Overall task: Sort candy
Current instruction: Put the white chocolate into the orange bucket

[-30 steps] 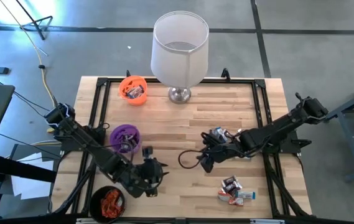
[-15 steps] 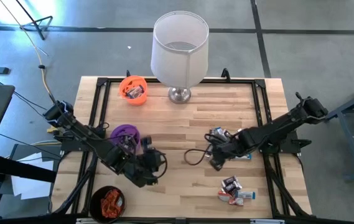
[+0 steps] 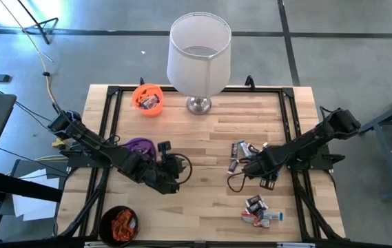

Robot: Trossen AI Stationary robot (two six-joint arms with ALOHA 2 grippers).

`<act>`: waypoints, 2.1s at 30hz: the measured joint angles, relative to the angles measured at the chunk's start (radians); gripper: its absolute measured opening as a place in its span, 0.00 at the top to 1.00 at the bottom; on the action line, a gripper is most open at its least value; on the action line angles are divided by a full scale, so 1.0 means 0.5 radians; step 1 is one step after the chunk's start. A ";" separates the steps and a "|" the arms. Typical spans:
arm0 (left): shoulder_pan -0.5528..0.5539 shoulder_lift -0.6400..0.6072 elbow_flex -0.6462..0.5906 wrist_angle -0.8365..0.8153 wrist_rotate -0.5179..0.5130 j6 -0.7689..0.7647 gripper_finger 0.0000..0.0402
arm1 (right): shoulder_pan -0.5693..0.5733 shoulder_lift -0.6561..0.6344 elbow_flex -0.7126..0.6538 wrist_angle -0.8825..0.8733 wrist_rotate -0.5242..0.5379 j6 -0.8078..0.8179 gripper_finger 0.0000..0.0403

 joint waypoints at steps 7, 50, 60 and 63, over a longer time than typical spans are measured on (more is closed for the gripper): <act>0.046 0.000 0.000 0.034 0.039 -0.017 0.74 | 0.000 -0.002 -0.294 0.147 -0.023 -0.020 0.63; 0.100 0.001 0.001 0.095 0.187 -0.001 0.74 | -0.017 -0.011 -0.403 0.518 0.172 0.139 0.63; 0.100 0.001 0.001 0.103 0.187 0.004 0.74 | -0.016 -0.002 -0.367 0.420 0.198 0.218 0.63; 0.100 0.001 0.001 0.105 0.187 0.015 0.74 | -0.017 -0.004 -0.380 0.430 0.207 0.223 0.63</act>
